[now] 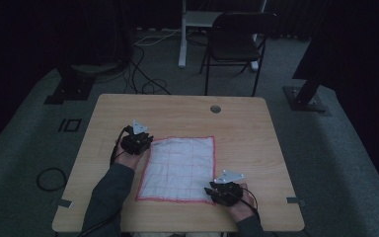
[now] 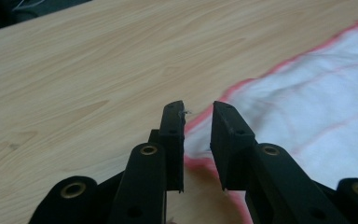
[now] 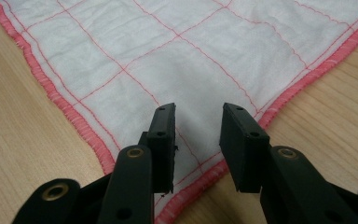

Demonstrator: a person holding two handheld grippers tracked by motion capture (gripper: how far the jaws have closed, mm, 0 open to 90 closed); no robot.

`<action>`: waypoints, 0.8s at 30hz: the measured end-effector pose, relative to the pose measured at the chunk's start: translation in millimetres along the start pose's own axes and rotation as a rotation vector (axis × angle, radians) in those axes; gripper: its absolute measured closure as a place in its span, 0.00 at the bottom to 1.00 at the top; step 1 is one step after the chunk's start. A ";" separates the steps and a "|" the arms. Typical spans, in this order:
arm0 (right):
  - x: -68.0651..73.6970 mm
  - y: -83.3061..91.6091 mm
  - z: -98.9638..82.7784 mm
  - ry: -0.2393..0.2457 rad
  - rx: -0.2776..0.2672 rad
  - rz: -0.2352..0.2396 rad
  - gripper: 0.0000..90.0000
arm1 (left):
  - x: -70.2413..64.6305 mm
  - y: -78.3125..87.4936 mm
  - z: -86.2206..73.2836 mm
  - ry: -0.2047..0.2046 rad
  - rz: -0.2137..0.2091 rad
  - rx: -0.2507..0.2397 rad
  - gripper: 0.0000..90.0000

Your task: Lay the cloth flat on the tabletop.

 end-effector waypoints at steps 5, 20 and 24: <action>0.2 -0.1 0.1 -0.001 0.000 0.000 0.73 | -21.3 0.4 -15.7 -0.043 -0.049 0.026 0.84; -3.2 3.4 1.3 0.006 0.005 -0.008 0.72 | -16.1 -15.4 -59.5 0.018 -0.061 0.116 0.84; -11.3 7.1 8.7 -0.023 -0.040 -0.032 0.69 | -15.9 -13.4 -62.8 0.030 -0.062 0.104 0.84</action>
Point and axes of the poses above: each handheld gripper's, and its own axes: y roughly backward along the jaws, z roughly out of its top, x roughly to its left, the point moved 2 cm from there along -y, roughly forward along the jaws, and after that the axes turned 3 degrees about y, right-handed, at the moved point
